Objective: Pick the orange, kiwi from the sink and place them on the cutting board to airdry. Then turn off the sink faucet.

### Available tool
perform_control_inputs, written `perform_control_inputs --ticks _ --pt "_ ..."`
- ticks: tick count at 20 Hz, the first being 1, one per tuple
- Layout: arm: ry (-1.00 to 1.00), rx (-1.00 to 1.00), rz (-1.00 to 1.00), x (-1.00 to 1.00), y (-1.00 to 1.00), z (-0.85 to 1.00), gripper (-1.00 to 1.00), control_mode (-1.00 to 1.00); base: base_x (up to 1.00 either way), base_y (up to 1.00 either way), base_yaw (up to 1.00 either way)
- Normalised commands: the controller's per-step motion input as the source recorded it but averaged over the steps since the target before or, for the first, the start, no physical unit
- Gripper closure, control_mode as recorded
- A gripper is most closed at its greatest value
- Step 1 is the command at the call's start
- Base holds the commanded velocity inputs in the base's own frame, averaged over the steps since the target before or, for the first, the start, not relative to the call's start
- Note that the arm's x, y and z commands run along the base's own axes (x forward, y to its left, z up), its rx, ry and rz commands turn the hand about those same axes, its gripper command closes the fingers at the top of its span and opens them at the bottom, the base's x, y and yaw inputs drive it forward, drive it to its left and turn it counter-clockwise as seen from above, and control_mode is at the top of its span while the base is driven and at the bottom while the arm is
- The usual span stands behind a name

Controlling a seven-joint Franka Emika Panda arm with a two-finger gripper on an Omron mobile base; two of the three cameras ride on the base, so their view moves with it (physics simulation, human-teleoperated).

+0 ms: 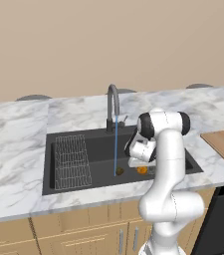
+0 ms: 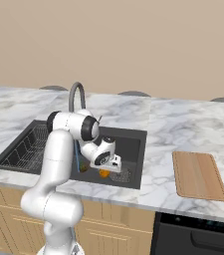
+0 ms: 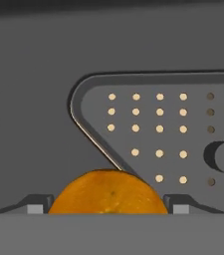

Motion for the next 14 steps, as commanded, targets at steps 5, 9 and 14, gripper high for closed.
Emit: perform_control_inputs --ticks 5,9,14 --pt "0.03 0.00 0.00 0.00 -0.01 -0.16 1.00 -1.00 0.00 0.00 0.00" --pt "0.00 0.00 0.00 0.00 0.00 0.02 1.00 -1.00 0.00 0.00 0.00" --pt "-0.02 0.00 0.00 0.00 -0.06 0.32 1.00 -1.00 0.00 0.00 0.00"
